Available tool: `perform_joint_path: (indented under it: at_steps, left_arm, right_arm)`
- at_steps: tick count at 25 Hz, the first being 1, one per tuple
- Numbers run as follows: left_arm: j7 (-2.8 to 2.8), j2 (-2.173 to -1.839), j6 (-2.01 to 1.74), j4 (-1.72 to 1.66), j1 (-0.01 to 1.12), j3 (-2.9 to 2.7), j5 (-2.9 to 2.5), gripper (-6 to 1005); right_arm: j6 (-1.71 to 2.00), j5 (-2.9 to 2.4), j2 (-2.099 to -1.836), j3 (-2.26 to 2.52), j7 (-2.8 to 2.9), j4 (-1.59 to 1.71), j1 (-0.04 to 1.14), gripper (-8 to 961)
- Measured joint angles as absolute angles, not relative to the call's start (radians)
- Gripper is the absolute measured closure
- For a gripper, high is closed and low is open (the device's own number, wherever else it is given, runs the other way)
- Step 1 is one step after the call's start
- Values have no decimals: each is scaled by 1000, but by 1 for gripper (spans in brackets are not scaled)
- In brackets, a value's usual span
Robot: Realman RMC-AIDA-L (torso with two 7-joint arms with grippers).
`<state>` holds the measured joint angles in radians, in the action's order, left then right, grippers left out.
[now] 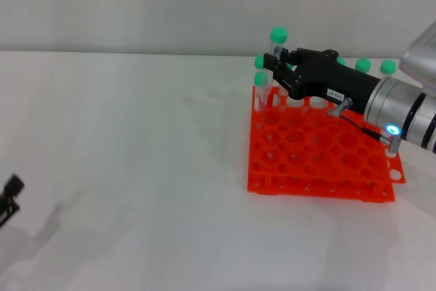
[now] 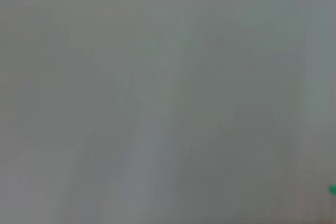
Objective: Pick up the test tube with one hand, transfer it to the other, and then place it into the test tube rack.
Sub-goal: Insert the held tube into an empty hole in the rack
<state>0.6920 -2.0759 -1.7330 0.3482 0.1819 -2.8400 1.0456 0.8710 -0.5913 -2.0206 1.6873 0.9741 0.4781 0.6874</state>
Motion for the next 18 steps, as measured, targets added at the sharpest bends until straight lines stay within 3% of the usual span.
perform_joint_path:
  at_steps: [18]
  left_arm:
    - [673,-2079,-1836,389,124,-2832,951,111]
  right_arm:
    - [855,-594,-2015,1684,909,468,678,745]
